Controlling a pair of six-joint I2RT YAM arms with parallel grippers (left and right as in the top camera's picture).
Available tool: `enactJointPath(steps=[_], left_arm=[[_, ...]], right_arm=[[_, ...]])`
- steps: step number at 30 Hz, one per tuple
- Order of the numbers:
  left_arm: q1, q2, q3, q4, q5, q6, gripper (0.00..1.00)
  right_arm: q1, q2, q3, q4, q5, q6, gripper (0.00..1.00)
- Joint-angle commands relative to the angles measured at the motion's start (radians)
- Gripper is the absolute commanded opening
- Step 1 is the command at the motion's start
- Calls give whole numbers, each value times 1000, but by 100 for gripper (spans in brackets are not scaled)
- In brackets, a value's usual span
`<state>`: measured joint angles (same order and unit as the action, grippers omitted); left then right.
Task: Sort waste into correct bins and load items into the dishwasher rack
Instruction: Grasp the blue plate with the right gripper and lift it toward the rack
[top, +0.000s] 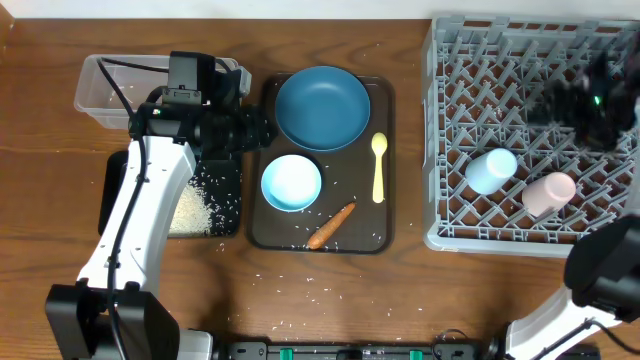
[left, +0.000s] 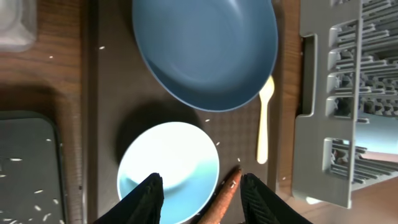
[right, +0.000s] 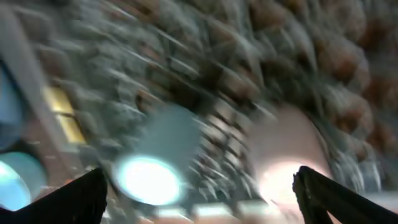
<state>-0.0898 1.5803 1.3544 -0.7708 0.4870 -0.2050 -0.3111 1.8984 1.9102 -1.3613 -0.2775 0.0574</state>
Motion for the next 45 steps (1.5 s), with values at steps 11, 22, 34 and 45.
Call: enactJointPath(steps=[11, 22, 34, 45], left_arm=[[0, -8, -9, -120, -397, 17, 51], [0, -8, -9, -163, -454, 18, 52], [0, -8, -9, -161, -454, 17, 52], [0, -8, -9, -159, -454, 17, 63]], right_arm=[[633, 109, 36, 446, 260, 351, 83], [703, 381, 36, 542, 260, 433, 61], [705, 460, 36, 543, 251, 435, 6], [688, 457, 39, 558, 251, 433, 1]])
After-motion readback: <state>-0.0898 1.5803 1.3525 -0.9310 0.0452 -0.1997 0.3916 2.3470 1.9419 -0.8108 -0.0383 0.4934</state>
